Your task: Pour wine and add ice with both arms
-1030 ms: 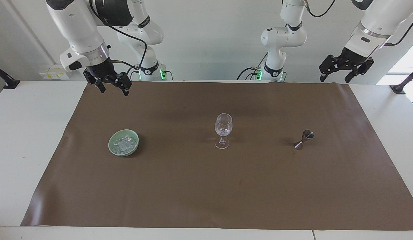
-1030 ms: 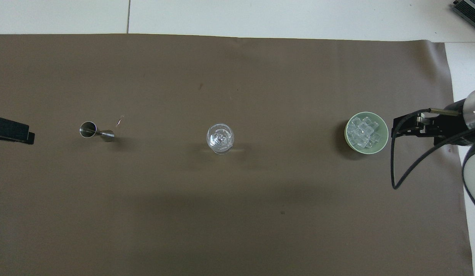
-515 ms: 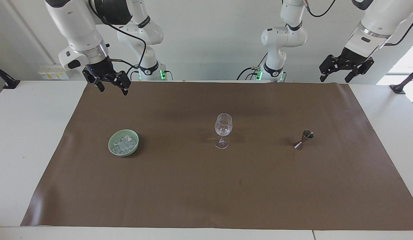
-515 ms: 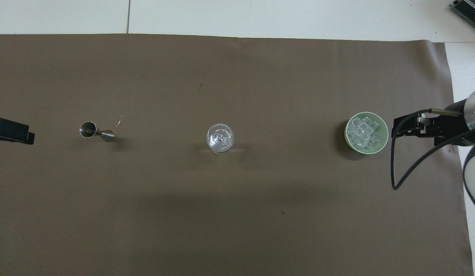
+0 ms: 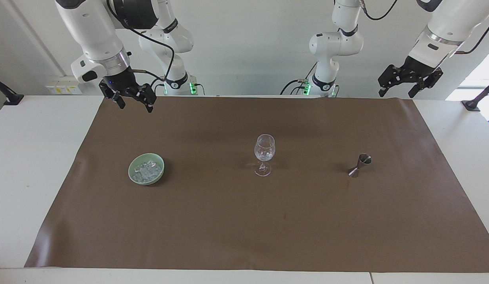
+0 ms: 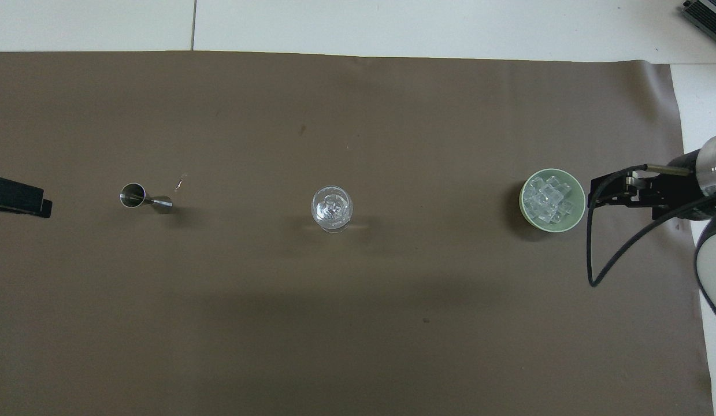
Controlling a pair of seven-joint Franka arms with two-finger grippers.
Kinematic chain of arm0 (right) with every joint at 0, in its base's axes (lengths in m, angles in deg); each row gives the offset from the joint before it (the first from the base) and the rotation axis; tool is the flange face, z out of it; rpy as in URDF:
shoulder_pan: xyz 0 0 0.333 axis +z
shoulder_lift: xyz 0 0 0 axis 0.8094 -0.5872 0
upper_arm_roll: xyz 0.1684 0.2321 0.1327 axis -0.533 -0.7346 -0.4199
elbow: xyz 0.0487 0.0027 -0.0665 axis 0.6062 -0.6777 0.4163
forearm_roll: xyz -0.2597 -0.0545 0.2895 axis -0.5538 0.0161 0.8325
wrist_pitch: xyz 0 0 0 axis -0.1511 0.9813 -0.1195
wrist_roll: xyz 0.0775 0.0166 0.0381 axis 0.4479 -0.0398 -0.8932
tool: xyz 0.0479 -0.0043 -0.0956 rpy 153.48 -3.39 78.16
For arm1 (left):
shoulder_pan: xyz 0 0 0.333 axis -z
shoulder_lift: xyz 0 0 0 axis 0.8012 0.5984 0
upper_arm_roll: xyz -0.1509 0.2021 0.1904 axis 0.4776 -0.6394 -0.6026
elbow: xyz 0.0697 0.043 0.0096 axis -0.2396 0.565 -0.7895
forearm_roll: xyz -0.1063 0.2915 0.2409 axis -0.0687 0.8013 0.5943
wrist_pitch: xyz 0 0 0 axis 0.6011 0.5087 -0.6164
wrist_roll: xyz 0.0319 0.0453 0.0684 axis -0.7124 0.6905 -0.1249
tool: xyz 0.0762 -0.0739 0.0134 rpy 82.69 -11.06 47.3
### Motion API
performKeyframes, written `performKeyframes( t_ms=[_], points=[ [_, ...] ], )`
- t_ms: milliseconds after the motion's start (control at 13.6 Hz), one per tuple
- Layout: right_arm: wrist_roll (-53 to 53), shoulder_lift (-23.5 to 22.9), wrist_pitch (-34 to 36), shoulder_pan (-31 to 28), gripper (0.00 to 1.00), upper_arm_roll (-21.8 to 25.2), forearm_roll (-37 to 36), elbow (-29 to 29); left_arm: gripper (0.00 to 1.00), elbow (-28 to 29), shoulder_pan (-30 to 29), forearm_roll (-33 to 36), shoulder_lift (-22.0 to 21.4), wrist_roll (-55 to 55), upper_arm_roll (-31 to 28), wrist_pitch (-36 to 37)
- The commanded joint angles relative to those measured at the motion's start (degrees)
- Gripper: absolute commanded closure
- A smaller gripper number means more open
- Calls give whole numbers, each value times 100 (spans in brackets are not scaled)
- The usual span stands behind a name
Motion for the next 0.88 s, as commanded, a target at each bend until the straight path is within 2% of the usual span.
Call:
performKeyframes(
  t_ms=[0,809],
  points=[
    [-118,80,74,-60,0,-37,69,-35,0,145,-4,83,-113,-76,-10,-96],
    [-118,80,74,-60,0,-37,69,-35,0,198,13,83,-140,-85,-10,-105]
  ],
)
